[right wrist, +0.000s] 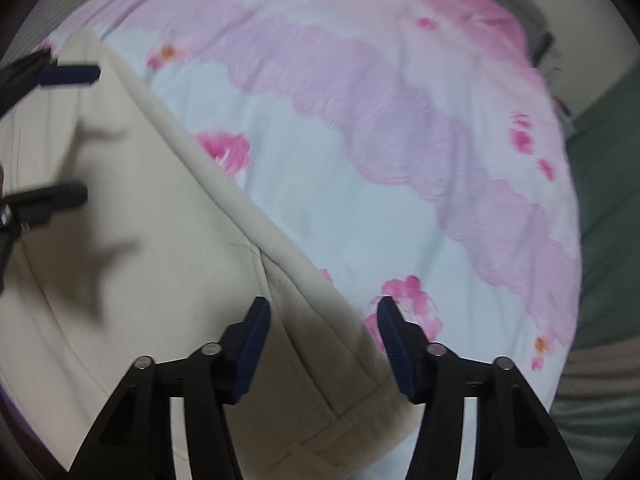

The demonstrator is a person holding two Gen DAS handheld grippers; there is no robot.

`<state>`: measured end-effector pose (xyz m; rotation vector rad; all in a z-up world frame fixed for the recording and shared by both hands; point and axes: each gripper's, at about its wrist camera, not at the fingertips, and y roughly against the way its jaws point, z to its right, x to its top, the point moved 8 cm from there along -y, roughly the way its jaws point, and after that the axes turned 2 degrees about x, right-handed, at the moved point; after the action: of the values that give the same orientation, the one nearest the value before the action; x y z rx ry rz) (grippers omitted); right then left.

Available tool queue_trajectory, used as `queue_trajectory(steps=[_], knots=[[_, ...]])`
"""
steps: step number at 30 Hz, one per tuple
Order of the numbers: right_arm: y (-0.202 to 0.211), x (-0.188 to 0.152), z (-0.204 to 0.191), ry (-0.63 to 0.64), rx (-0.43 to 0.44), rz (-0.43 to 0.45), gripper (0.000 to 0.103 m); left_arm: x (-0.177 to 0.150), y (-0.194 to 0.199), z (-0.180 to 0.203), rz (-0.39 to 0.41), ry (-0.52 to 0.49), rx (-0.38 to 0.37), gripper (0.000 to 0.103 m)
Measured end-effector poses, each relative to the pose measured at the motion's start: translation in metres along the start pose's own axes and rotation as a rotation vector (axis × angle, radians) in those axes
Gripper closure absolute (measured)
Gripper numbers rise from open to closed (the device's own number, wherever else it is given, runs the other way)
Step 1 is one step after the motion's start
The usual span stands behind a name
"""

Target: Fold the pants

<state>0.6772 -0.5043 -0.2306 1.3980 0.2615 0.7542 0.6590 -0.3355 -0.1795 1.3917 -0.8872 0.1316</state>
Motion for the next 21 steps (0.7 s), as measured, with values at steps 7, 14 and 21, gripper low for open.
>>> queue_trajectory(steps=[7, 14, 21], knots=[[-0.033, -0.006, -0.002, 0.015, 0.122, -0.131, 0.094, -0.008, -0.004, -0.016, -0.009, 0.028, -0.001, 0.000], [0.002, -0.010, -0.009, 0.019, 0.033, -0.062, 0.097, -0.005, 0.031, -0.022, 0.041, 0.046, 0.008, 0.000], [0.085, -0.027, -0.043, 0.049, -0.152, 0.121, 0.098, -0.013, 0.102, -0.021, 0.119, 0.044, 0.038, 0.000]])
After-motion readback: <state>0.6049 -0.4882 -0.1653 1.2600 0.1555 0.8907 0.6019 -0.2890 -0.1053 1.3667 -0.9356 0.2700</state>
